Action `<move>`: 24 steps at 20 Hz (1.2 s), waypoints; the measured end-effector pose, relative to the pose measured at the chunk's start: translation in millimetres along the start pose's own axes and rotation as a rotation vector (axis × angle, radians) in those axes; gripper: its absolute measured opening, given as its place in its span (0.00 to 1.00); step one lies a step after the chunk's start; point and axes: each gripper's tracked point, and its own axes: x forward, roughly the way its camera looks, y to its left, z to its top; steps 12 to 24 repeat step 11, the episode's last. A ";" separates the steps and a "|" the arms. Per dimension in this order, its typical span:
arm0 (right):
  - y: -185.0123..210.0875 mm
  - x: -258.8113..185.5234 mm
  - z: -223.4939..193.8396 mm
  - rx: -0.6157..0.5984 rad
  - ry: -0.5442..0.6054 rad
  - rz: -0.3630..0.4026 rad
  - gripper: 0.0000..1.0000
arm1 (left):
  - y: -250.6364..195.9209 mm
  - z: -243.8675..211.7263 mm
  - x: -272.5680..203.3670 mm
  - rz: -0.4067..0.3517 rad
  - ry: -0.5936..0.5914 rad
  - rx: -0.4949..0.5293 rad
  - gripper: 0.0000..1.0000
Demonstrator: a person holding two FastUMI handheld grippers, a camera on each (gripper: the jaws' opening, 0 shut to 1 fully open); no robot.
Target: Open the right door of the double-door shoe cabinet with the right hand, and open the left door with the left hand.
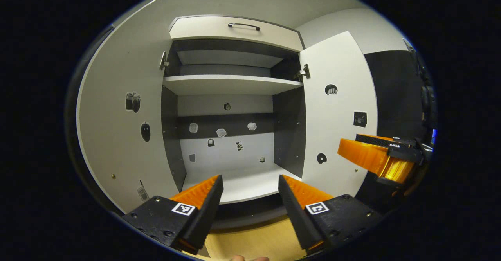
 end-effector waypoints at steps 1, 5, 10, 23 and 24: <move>2.2 -1.4 1.7 0.000 -0.007 0.001 0.94 | -0.8 0.3 0.0 -0.001 -0.006 -0.007 0.97; 7.8 -2.0 1.2 -0.015 -0.014 0.003 1.00 | 8.4 3.0 1.9 0.031 -0.020 -0.025 0.97; 11.2 -1.9 -8.2 -0.013 0.008 -0.005 1.00 | 13.9 0.7 1.5 0.035 -0.018 -0.019 0.97; 11.6 -1.7 -9.6 -0.015 0.010 -0.006 1.00 | 13.8 0.0 1.4 0.032 -0.015 -0.019 0.97; 11.6 -1.7 -9.6 -0.015 0.010 -0.006 1.00 | 13.8 0.0 1.4 0.032 -0.015 -0.019 0.97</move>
